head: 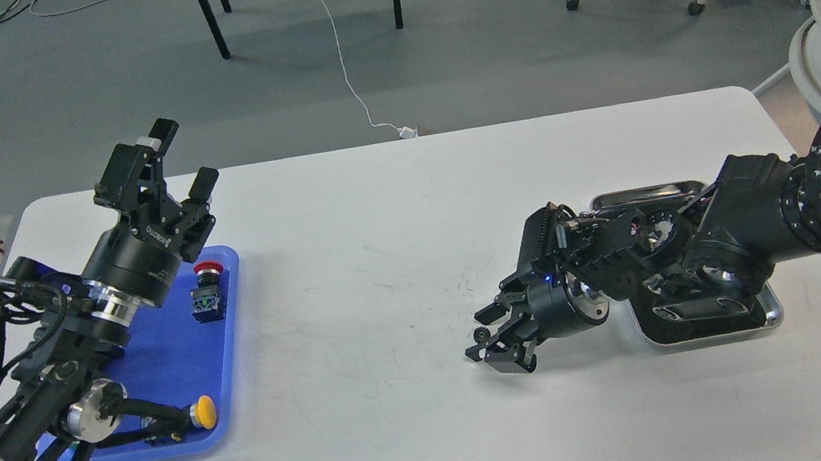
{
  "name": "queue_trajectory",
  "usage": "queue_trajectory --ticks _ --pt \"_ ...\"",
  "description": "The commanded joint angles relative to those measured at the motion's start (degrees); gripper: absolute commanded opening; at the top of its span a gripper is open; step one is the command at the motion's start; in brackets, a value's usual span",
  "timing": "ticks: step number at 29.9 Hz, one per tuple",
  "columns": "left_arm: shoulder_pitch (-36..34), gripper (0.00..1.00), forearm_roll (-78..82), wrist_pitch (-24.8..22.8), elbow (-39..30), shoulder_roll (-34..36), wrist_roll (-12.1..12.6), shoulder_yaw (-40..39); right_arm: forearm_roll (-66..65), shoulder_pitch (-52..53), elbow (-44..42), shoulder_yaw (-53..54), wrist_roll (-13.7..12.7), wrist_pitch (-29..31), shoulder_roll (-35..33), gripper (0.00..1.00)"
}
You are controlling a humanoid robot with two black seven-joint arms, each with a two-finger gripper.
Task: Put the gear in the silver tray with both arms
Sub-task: 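Reach the right gripper to the second gear and grasp it, then lower the gear into the silver tray and open the right gripper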
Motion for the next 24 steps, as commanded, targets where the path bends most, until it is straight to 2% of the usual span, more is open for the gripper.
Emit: queue_trajectory --ticks 1,6,14,17,24 --pt "0.0 0.98 0.0 0.0 0.1 -0.1 0.0 0.0 -0.1 0.0 0.0 -0.1 0.0 0.2 -0.1 0.24" --pt "0.0 0.98 0.1 0.0 0.0 -0.1 0.0 0.1 -0.1 0.1 -0.1 -0.9 0.0 0.2 -0.1 0.18" --pt "0.0 0.98 0.0 0.0 0.0 -0.1 0.0 0.1 0.9 3.6 0.8 -0.4 0.0 0.0 -3.6 0.19" --pt "0.0 0.98 0.1 0.0 -0.3 -0.3 0.0 0.2 0.8 6.7 3.1 -0.3 0.0 0.0 -8.1 0.19" --pt "-0.1 0.98 0.1 0.1 -1.1 -0.6 0.0 0.5 -1.5 13.5 11.1 -1.2 0.0 0.3 -26.4 0.2"
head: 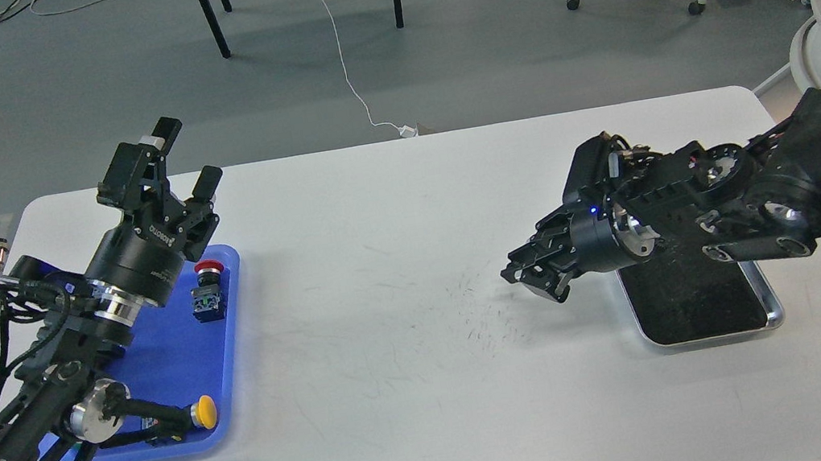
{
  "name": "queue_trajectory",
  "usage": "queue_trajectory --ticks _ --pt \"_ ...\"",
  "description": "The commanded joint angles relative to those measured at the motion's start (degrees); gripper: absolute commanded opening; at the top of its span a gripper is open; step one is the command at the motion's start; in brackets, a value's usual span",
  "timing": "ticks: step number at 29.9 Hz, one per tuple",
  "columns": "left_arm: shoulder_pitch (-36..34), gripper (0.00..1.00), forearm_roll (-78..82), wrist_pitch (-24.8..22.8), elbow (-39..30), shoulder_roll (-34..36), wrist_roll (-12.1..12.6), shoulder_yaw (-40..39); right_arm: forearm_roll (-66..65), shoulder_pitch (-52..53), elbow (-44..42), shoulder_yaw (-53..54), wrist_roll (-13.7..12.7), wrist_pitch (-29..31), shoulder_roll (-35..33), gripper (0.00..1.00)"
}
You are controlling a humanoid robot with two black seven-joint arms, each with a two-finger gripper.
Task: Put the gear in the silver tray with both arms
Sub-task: 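Lower the gear into the silver tray and open the right gripper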
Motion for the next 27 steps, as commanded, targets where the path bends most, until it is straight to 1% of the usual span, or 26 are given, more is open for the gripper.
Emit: queue_trajectory --ticks 1,4,7,14,16,23,27 --pt "0.0 0.98 0.0 0.0 -0.3 -0.4 0.0 0.4 -3.1 1.4 2.7 -1.0 0.0 0.2 -9.6 0.2" --pt "-0.1 0.98 0.0 -0.1 -0.3 -0.4 0.0 0.5 -7.5 0.1 2.2 -3.8 0.0 0.4 -14.4 0.2" --pt "-0.1 0.98 0.1 -0.1 -0.3 -0.6 0.0 0.5 -7.7 -3.7 0.5 -5.3 0.0 0.4 -15.8 0.2" --pt "-0.1 0.98 0.1 -0.1 -0.3 -1.1 0.0 0.5 -6.9 -11.6 -5.3 -2.9 0.0 0.1 -14.8 0.22" --pt "-0.1 0.98 0.3 -0.1 -0.3 -1.3 0.0 0.5 -6.9 -12.7 -6.4 -2.8 0.0 0.1 -14.1 0.24" --pt "0.0 0.98 0.4 0.0 -0.3 -1.5 0.0 0.5 -6.7 -14.9 -6.1 -0.6 0.0 -0.2 -13.6 0.29" --pt "0.1 0.98 0.4 0.0 -0.3 -1.6 0.0 0.5 -6.6 -16.1 -5.8 -0.6 0.0 -0.5 -13.6 0.3"
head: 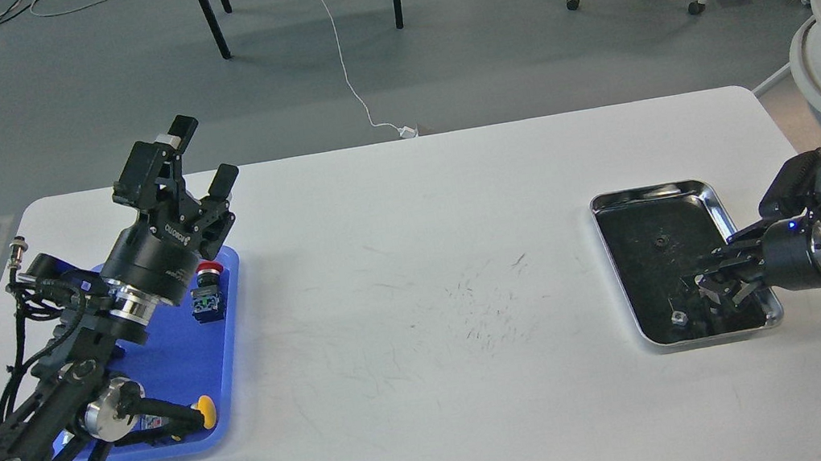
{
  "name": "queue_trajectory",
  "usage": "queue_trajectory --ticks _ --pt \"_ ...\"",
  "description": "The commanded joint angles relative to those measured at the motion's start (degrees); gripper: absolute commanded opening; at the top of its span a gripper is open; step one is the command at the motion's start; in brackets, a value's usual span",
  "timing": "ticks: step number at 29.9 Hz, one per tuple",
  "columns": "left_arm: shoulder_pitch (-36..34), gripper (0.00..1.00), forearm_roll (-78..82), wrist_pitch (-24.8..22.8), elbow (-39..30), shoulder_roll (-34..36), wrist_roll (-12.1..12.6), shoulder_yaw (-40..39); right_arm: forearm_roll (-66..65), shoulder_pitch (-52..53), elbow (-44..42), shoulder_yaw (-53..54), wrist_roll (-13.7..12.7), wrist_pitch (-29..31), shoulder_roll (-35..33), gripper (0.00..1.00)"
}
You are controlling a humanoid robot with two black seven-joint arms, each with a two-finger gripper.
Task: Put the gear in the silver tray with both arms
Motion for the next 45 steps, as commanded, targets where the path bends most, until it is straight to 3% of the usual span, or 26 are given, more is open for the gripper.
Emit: queue_trajectory --ticks 1,5,8,10,19,29,35,38,45 --pt "0.1 0.98 0.0 0.0 0.0 0.0 0.0 0.1 0.1 -1.4 0.2 0.2 0.0 -0.4 -0.1 0.3" --pt "0.1 0.98 0.0 0.0 0.0 0.0 0.0 0.1 0.3 -1.6 0.8 0.7 0.0 -1.1 -0.3 0.41" --pt "0.1 0.98 0.0 0.0 0.0 0.0 0.0 0.1 1.9 -1.3 2.2 3.0 0.0 -1.3 -1.0 0.83" --pt "0.1 0.98 0.0 0.0 0.0 0.0 0.0 0.1 3.2 -0.8 3.0 4.7 0.0 -1.4 -2.2 0.93" --pt "0.1 0.98 0.0 0.0 -0.6 0.0 0.0 0.1 6.7 3.1 9.6 15.6 0.0 -0.6 -8.9 0.96" --pt "0.7 0.98 0.1 0.9 -1.0 -1.7 0.0 0.0 49.4 -13.3 13.3 50.0 0.0 -0.3 -9.2 0.96" --pt "0.9 0.98 -0.6 5.1 -1.0 -4.3 0.0 -1.3 68.4 -24.7 13.3 68.3 0.0 3.6 -5.4 0.97" --pt "0.9 0.98 -0.6 4.3 -0.6 -6.5 5.0 -3.3 71.4 -29.9 12.6 73.9 0.0 8.4 -3.4 0.98" --pt "1.4 0.98 -0.6 -0.3 -0.3 -8.9 13.2 -6.1 71.5 -34.5 10.5 76.1 0.0 23.1 -3.0 0.99"
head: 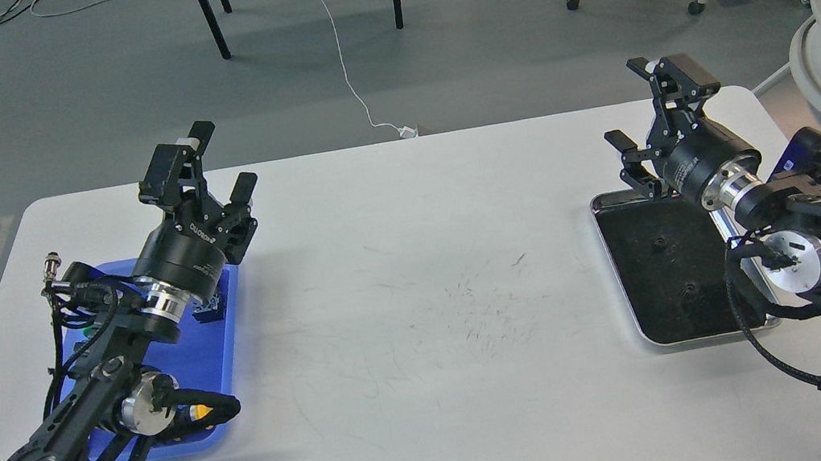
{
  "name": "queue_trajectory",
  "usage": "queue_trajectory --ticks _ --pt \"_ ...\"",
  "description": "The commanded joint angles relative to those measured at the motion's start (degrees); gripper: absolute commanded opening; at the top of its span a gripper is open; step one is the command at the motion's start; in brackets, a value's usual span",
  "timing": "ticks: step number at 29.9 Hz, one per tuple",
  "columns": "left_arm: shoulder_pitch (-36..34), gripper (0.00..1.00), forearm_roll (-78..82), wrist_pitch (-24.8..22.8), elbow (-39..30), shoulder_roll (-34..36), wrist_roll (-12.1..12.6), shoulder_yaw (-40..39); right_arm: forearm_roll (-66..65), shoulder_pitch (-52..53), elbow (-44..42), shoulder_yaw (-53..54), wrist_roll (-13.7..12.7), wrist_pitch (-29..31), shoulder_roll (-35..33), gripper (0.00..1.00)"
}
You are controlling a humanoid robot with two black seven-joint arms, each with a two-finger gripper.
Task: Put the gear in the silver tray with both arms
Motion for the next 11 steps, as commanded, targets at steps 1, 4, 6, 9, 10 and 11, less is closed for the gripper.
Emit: queue_trajectory --ticks 1,4,6,9,10,11 --pt "0.2 0.98 0.1 -1.7 0.4 -2.0 4.8 -1.5 0.0 -1.1 -2.1 0.2 0.0 8.1 0.1 0.99" --pt "0.5 0.98 0.2 -1.6 0.9 -3.1 5.4 -1.6 0.0 -1.2 -2.7 0.6 0.0 8.9 0.2 0.99" --pt "1.3 0.98 0.2 -1.5 0.8 -3.6 5.0 -1.7 -0.4 -1.6 -2.7 1.7 0.0 8.6 0.9 0.99" --pt "1.6 0.98 0.1 -1.5 0.7 -4.0 3.6 -1.8 -1.0 -2.0 -2.3 2.9 0.0 9.0 1.4 0.99" --pt "1.7 0.98 0.1 -1.5 0.7 -4.0 3.0 -1.7 -1.0 -2.1 -2.2 3.2 0.0 9.0 1.4 0.99" --pt "1.6 0.98 0.1 -1.5 0.6 -4.0 2.4 -1.7 -1.0 -2.3 -2.2 3.3 0.0 9.0 1.4 0.99"
